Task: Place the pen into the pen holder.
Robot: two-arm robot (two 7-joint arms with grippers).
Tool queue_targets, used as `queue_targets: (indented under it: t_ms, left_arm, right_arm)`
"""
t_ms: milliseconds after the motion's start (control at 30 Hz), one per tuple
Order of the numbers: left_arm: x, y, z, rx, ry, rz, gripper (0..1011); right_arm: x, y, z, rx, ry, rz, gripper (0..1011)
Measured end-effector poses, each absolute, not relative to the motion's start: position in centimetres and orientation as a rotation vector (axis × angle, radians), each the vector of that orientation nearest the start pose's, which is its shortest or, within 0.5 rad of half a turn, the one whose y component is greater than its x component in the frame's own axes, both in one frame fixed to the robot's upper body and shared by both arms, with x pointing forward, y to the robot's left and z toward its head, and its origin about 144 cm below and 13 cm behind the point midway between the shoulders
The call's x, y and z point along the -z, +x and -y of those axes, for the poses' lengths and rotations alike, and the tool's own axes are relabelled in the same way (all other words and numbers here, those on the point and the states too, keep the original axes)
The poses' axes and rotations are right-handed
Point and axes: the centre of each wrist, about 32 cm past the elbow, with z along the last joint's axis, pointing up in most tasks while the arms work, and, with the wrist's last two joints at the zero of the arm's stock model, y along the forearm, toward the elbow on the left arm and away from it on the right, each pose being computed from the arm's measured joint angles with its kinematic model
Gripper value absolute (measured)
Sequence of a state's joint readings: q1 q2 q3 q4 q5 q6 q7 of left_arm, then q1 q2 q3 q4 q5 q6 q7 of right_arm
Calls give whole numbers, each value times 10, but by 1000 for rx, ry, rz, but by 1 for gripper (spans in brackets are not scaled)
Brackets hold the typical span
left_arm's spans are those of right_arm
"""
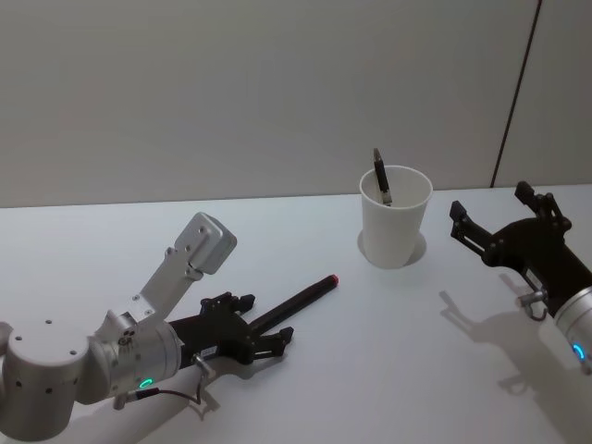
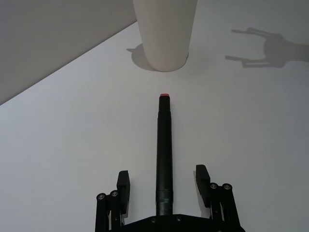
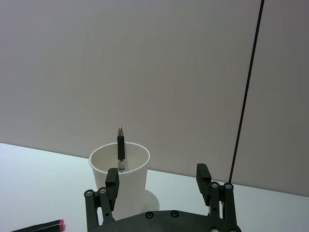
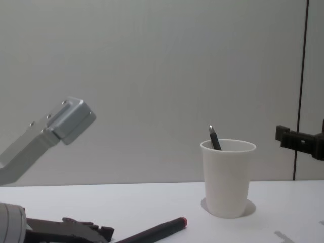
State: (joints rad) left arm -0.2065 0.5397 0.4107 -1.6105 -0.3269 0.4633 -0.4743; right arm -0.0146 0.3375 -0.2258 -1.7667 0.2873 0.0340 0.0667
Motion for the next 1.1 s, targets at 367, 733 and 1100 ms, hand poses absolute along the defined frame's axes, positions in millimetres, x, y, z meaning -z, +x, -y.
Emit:
queue_targets:
  t_ms: [367, 733, 1100]
  left_arm:
    - [-1191, 489, -264, -762, 479, -161, 775]
    - [-1191, 489, -264, -753, 464, -151, 500]
    - [-1192, 489, -264, -749, 456, -142, 186]
  right_arm:
    - [-1189, 443, 237, 1230, 26, 75, 1001]
    - [-1189, 443, 237, 1230, 26, 75, 1001]
    - [-1189, 443, 237, 1230, 26, 75, 1001]
